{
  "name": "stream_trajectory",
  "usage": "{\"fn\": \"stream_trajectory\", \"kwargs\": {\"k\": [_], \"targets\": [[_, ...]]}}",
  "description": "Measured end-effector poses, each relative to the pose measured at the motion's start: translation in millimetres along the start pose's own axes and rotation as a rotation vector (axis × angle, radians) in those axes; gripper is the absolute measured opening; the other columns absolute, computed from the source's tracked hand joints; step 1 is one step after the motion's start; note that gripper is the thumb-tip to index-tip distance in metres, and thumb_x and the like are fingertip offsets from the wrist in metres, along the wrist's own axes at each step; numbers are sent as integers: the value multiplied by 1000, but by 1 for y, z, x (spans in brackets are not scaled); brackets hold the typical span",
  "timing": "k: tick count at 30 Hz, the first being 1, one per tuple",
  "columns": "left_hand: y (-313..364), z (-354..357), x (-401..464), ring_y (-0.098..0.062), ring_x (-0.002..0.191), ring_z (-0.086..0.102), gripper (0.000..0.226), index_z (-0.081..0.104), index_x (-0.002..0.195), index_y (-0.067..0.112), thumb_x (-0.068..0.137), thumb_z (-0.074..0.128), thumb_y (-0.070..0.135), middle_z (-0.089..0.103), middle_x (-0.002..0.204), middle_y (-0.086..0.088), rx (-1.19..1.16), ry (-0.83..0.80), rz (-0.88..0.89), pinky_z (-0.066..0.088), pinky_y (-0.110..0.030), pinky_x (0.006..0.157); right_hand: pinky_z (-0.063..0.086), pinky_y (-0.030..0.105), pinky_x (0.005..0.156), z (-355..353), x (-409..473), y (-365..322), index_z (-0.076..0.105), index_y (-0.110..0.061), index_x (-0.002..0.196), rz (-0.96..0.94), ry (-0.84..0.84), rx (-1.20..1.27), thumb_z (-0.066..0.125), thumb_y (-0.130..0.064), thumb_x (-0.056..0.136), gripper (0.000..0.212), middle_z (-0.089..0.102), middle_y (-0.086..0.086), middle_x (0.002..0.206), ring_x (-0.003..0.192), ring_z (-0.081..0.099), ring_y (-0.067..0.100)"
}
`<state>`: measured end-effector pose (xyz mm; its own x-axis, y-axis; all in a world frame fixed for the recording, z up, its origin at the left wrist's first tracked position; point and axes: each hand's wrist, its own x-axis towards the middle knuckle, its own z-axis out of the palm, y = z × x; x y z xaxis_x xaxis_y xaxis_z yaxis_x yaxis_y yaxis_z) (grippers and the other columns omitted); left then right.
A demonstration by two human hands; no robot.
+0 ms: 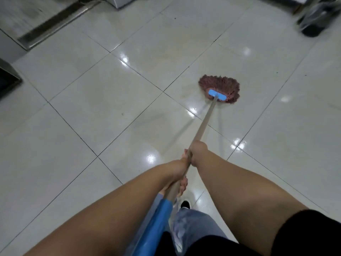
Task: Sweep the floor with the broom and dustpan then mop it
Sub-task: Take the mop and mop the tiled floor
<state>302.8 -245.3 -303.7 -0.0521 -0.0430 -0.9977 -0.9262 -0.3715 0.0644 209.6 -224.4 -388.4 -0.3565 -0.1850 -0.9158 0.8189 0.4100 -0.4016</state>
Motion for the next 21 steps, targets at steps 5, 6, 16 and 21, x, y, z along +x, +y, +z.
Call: {"fn": "stream_trajectory", "kwargs": {"k": [5,6,16,21], "targets": [[-57,-13,-11,-8,29,37,75,41,59,13,69,31,87,42,41,1,30,-20,-39,36,-11,36,37,26,47,14,-21,57,44,-8,99,53,17,154,25,-7,98,19,43,9,71,54,40,19],[-69,-14,-13,-8,29,37,76,41,59,13,69,30,88,42,41,1,37,-14,-49,36,-11,36,36,26,47,16,-23,69,44,-8,100,75,8,173,25,-8,98,19,42,7,72,55,39,19],[-205,-57,-21,-10,21,27,74,31,56,14,73,24,86,32,31,0,21,113,-86,24,-5,35,38,28,44,76,-66,191,42,-7,97,145,-93,159,34,-23,101,19,46,8,78,57,44,18],[-340,-117,-34,-10,37,28,72,30,60,15,74,20,85,33,46,-1,42,115,-91,24,-10,40,39,27,44,147,-123,306,40,-8,90,246,-190,93,37,-33,99,27,42,7,72,51,39,16]]}}
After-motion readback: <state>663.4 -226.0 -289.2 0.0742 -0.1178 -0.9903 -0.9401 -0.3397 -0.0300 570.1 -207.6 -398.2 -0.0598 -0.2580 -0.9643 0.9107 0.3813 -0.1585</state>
